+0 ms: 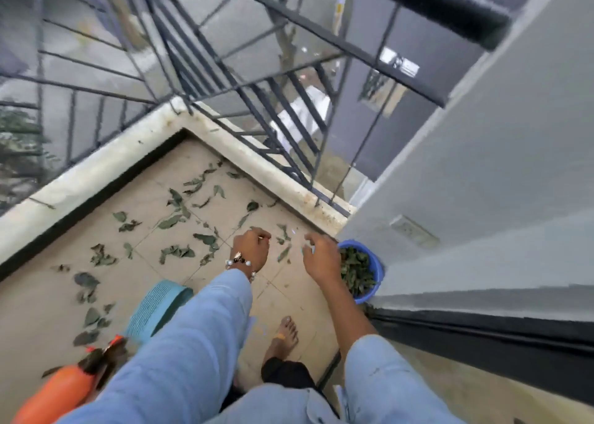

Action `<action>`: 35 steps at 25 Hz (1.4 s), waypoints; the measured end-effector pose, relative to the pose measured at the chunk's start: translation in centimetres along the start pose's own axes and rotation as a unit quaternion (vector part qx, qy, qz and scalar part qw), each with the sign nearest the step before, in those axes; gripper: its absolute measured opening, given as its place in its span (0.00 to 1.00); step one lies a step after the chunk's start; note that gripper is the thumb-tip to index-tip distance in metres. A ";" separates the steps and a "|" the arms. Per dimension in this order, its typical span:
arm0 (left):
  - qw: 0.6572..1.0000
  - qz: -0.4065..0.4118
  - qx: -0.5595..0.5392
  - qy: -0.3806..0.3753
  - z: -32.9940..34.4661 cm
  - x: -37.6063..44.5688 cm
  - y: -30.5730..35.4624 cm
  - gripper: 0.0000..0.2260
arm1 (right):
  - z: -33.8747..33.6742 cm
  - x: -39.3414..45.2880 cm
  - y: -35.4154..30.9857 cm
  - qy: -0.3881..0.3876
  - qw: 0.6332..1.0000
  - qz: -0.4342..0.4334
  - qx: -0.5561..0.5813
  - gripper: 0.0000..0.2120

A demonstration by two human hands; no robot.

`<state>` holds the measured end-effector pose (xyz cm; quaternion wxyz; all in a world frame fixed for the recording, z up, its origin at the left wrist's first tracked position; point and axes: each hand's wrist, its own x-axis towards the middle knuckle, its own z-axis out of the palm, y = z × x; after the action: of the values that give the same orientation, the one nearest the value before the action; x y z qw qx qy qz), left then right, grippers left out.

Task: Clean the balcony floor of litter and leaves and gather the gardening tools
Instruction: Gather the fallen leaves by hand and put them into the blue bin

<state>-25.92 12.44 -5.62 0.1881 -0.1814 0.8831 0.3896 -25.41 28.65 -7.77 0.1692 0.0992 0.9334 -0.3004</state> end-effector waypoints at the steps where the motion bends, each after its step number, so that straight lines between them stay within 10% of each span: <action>1: 1.000 -0.008 -0.001 0.015 -1.8 -0.8 -1.0 0.13 | 0.6 -0.3 -1.7 -0.018 0.999 -0.017 -0.020 0.15; 20: 0.922 -0.320 -0.018 0.219 -20.8 -33.2 -43.5 0.14 | 30.7 -28.0 -28.6 -0.299 0.848 -0.370 -0.231 0.15; 35: 0.875 -0.387 -0.106 0.270 -23.9 -35.6 -53.0 0.13 | 40.8 -30.4 -35.2 -0.356 0.797 -0.414 -0.259 0.11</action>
<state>24.99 -32.87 -6.72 0.0582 -0.6259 0.7120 0.3129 3.01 -26.28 -8.91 0.3686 -0.4576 0.8026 -0.1035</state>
